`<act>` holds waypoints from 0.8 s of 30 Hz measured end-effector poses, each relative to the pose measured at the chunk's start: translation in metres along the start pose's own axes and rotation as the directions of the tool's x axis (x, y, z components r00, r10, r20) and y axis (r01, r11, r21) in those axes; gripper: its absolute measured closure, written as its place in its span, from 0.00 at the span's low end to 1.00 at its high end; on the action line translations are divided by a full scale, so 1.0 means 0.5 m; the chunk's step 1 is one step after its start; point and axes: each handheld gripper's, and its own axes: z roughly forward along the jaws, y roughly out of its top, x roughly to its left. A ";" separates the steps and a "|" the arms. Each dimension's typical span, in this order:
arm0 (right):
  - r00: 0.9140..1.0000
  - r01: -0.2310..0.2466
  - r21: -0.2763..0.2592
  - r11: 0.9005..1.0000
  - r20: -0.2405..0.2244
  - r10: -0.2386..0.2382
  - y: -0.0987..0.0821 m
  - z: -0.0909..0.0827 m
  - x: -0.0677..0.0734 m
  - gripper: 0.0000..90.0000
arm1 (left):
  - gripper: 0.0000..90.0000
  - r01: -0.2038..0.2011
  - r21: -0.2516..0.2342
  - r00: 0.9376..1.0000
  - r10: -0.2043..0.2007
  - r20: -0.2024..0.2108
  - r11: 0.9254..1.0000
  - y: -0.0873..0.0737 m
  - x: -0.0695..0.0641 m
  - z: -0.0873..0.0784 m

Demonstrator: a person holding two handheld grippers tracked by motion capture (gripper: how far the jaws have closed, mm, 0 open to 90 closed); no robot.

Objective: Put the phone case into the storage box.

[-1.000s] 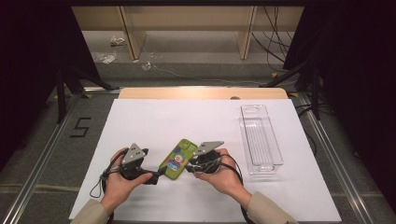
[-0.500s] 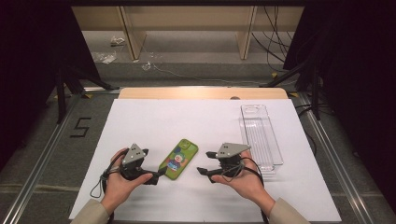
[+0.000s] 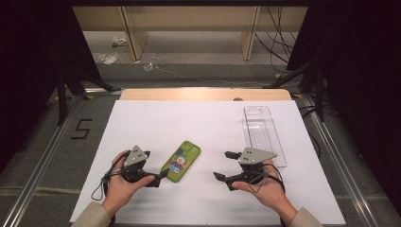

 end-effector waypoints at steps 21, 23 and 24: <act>0.998 -0.006 -0.066 0.998 0.054 0.010 -0.031 -0.062 -0.018 0.18 | 0.00 0.002 0.004 1.000 -0.002 -0.001 1.000 0.000 0.000 0.000; 0.998 -0.008 -0.067 0.998 0.055 0.012 -0.034 -0.066 -0.020 0.18 | 0.00 0.001 0.005 1.000 -0.001 0.000 1.000 0.000 0.000 0.001; 0.998 -0.010 -0.066 0.998 0.056 0.014 -0.036 -0.069 -0.021 0.18 | 0.00 0.001 0.004 1.000 -0.001 0.000 1.000 0.000 0.000 0.001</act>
